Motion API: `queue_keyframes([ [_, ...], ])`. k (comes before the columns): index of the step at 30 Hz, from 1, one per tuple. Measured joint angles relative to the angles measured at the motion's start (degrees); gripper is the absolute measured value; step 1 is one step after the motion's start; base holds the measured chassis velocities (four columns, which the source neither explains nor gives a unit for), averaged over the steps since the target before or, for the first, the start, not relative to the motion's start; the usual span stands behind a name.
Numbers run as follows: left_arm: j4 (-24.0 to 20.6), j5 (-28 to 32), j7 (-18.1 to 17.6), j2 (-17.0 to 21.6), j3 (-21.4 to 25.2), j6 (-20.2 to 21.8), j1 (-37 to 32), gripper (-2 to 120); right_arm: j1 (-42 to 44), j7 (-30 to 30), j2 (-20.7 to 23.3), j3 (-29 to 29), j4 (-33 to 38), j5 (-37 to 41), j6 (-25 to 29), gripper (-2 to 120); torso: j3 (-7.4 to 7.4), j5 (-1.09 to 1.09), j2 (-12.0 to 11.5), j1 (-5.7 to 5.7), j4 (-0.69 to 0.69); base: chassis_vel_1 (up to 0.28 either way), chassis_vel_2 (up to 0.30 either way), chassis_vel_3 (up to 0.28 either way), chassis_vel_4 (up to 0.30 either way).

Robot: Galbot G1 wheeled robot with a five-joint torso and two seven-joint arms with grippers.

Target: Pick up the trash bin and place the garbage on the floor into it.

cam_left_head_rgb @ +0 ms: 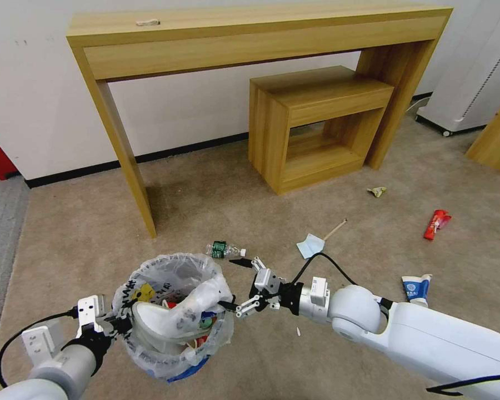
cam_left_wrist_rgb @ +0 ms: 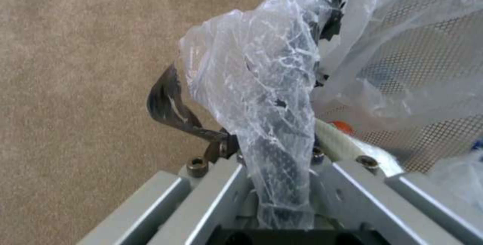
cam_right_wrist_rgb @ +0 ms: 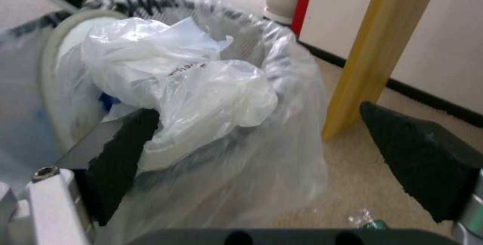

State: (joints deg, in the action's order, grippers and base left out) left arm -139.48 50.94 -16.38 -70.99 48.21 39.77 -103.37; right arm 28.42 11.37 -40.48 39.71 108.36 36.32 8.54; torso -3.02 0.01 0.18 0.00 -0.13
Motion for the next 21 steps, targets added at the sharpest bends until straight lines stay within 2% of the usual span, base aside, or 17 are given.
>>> queue_keyframes([
  [4, -0.6, -0.2, 0.2, -0.2, -0.1, 0.0, -0.3, 0, -1.2, -0.3, -1.0, 0.3, 0.4, 0.8, -0.7, 100, 0.00, -0.01, 0.0, 0.00, 0.00, 0.000, 0.000, 0.000, 0.000],
  [16, -1.6, -0.5, 0.2, -0.9, -0.2, 0.3, -0.7, 0, -12.6, 1.6, -1.3, 8.8, 0.7, 2.2, -0.1, 100, 0.00, -0.02, 0.0, 0.00, 0.00, 0.000, 0.000, 0.000, 0.000],
  [21, -2.0, -0.3, 0.3, -0.8, 0.2, 0.3, -0.8, 0, -13.9, 1.8, -1.0, 10.2, 0.0, 1.7, -0.1, 100, 0.00, -0.01, 0.0, 0.00, 0.00, 0.000, 0.000, 0.000, 0.000],
])
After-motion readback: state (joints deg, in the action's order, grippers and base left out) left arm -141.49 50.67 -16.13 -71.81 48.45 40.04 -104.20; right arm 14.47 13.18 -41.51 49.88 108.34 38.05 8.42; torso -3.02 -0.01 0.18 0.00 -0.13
